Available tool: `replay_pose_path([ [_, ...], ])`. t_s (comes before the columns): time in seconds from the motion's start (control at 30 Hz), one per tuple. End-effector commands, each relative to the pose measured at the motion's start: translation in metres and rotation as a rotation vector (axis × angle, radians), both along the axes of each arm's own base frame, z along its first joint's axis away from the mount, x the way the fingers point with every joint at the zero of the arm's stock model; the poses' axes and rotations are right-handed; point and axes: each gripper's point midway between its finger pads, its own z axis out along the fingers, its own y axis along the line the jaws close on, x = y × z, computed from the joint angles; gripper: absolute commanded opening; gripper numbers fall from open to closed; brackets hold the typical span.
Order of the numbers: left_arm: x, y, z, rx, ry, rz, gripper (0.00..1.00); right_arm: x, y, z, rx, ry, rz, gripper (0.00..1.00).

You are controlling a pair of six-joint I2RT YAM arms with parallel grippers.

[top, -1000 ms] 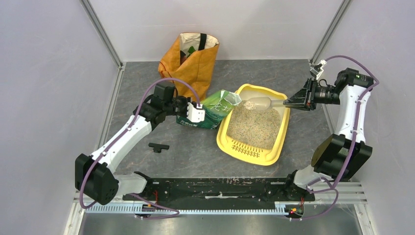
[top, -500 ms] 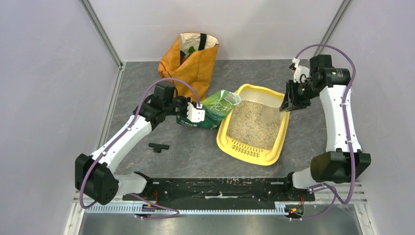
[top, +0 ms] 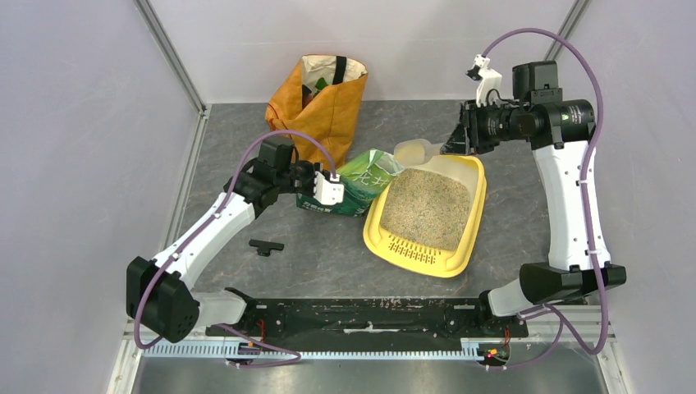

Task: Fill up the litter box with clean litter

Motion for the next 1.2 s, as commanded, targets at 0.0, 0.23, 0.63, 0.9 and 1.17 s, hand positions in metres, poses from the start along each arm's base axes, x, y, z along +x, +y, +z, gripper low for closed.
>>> replay_pose_path([
  [0.0, 0.014, -0.017, 0.073, -0.115, -0.209, -0.059, 0.02, -0.004, 0.024, 0.029, 0.08, -0.078, 0.087, 0.0],
  [0.23, 0.014, -0.015, 0.072, -0.112, -0.208, -0.05, 0.02, -0.002, 0.027, 0.019, 0.043, -0.07, 0.132, 0.0],
  [0.63, 0.013, -0.016, 0.074, -0.106, -0.233, -0.072, 0.02, 0.025, 0.034, -0.022, -0.151, -0.021, 0.131, 0.0],
  [0.9, 0.014, -0.016, 0.083, -0.124, -0.294, -0.072, 0.02, 0.049, 0.071, -0.053, -0.198, 0.039, 0.091, 0.0],
  [1.17, 0.009, -0.008, 0.091, -0.125, -0.368, -0.058, 0.02, 0.069, 0.099, -0.084, -0.246, 0.099, 0.087, 0.0],
])
